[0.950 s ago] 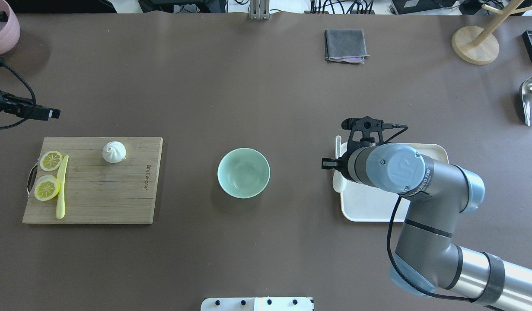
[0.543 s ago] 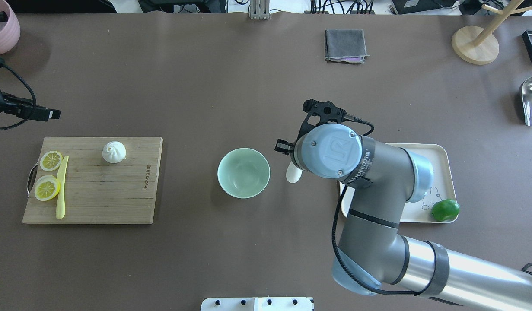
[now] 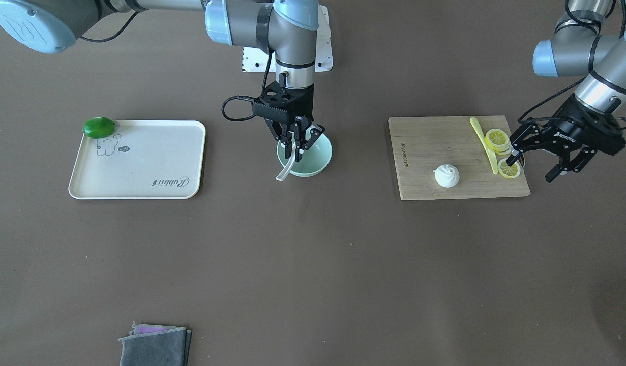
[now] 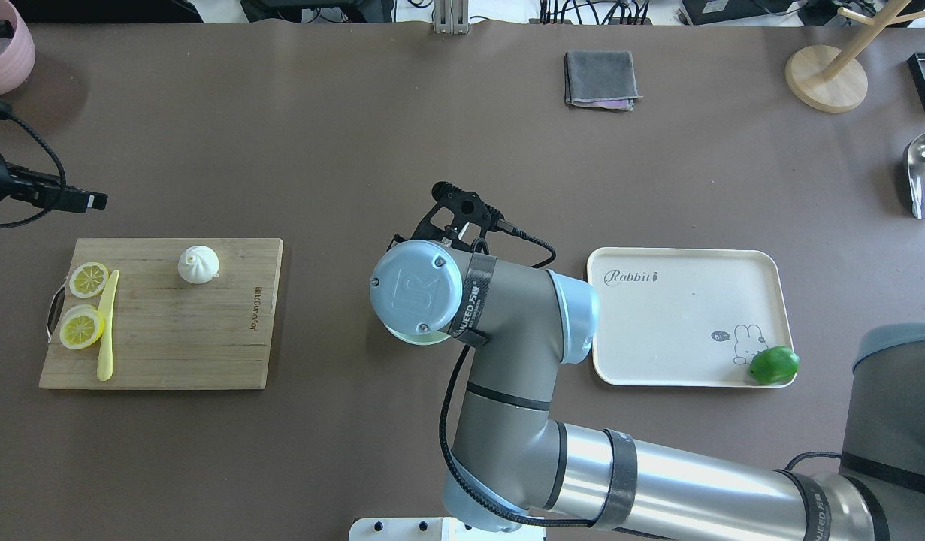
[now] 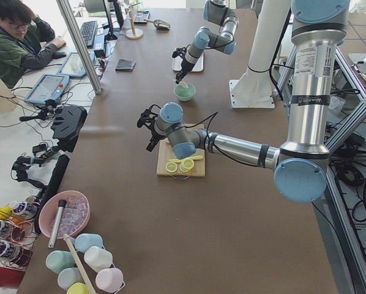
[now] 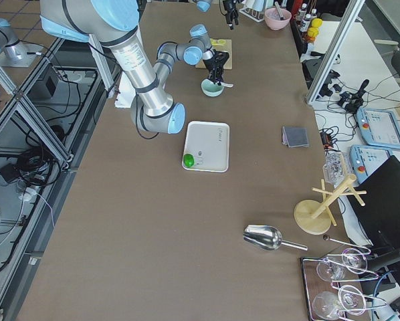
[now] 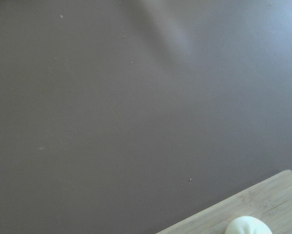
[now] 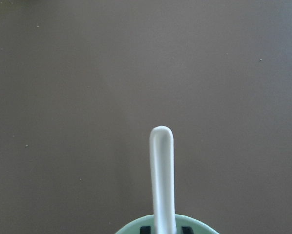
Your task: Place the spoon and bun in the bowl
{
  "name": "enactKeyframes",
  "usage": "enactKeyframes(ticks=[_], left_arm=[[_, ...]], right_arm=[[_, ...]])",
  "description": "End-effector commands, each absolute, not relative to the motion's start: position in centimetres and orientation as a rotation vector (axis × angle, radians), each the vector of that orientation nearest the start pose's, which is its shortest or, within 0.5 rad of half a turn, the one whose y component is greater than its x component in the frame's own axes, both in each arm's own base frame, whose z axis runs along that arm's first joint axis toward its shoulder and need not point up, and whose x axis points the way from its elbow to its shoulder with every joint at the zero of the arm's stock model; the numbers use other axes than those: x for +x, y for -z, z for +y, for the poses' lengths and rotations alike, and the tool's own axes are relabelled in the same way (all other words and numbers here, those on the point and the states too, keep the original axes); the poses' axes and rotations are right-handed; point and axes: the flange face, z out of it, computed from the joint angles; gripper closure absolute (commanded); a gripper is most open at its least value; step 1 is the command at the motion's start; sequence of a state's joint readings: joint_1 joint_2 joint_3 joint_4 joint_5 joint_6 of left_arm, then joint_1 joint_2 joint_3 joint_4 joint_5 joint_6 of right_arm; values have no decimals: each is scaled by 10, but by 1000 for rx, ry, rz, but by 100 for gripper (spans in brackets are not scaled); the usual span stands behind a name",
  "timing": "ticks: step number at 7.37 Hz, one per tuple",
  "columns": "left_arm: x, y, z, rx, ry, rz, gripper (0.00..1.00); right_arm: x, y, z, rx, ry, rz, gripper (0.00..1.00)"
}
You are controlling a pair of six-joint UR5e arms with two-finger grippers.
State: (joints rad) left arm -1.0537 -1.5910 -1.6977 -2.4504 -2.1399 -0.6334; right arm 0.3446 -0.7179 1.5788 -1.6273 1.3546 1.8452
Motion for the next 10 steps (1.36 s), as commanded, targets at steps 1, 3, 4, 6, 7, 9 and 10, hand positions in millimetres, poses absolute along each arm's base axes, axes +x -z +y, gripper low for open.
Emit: enactKeyframes(ticks=[1, 3, 4, 6, 7, 9, 10], left_arm=[[190, -488, -491, 552, -190, 976, 3], [190, -488, -492, 552, -191, 977, 3], [190, -488, -492, 552, -190, 976, 3], [191, -488, -491, 551, -193, 977, 3], [192, -489, -491, 548, -193, 977, 3], [199, -482, -490, 522, -153, 1001, 2], [222, -474, -485, 513, -120, 1005, 2]], right_arm=[[-639, -150, -362, 275, -682, -795, 100], [-649, -154, -343, 305, -675, -794, 100], [-650, -152, -341, 303, -673, -796, 70], [-645, -154, -346, 352, -677, -792, 0], [-637, -151, -356, 365, -679, -794, 0], [-598, -140, -386, 391, -633, -808, 0], [-558, -147, -409, 360, -581, -815, 0]])
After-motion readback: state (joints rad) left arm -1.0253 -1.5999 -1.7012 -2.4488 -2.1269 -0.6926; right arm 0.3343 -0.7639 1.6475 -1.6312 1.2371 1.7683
